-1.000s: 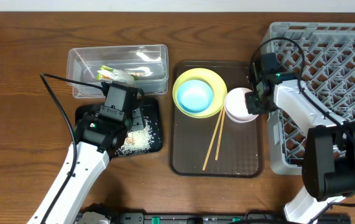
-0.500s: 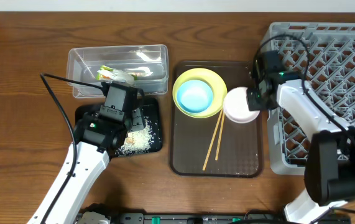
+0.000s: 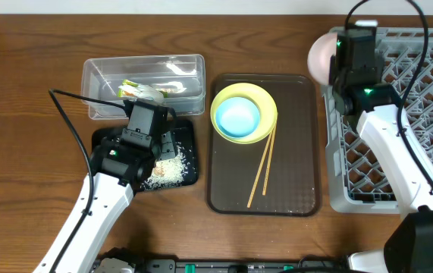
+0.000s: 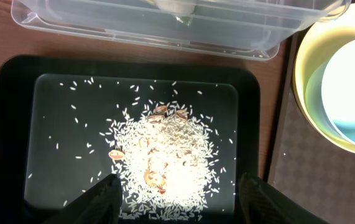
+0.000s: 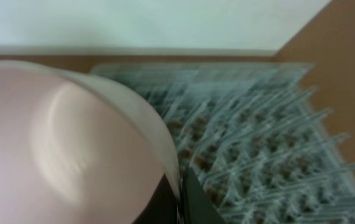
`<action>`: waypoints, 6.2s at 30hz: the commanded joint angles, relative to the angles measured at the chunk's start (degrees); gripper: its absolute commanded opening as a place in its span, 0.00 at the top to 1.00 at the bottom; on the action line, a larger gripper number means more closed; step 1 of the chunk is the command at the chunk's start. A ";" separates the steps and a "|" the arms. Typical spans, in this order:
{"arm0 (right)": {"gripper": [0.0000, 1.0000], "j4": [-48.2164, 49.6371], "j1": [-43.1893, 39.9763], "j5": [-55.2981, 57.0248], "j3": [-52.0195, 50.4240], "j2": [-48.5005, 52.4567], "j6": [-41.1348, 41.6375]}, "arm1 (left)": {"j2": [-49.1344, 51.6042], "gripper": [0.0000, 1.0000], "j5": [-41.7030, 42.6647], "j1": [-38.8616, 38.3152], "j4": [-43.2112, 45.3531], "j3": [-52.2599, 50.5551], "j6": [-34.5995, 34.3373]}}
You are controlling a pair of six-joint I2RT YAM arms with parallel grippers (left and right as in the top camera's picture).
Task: Sort waste into correct bins and load items into the dishwasher rack
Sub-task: 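Lift the pink bowl with the right gripper over the dish rack, then release the pink bowl upright in the rack's back row, then reach the right gripper to the light-blue bowl and grasp its rim, then carry the light-blue bowl into the rack beside the pink bowl and release, then move the right gripper to the chopsticks and grasp one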
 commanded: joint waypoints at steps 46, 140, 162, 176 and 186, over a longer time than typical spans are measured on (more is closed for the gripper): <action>0.99 12.70 -3.34 10.36 0.74 20.83 -9.01 | -0.04 0.37 -1.14 0.20 -0.22 0.31 -1.20; 0.99 31.78 -17.05 24.35 2.27 20.04 -34.60 | -0.04 0.36 -1.11 0.20 0.68 0.31 -1.20; 0.87 12.83 -8.26 19.50 2.25 20.70 -11.85 | -0.04 0.36 -1.11 0.20 0.63 0.31 -1.20; 0.39 -9.62 -7.45 -23.61 2.25 -1.03 2.10 | -0.04 0.36 -1.11 0.20 0.63 0.31 -1.20; 0.44 -34.34 -1.09 -52.87 0.44 -1.99 8.07 | -0.04 0.36 -1.14 0.20 0.70 0.31 -1.20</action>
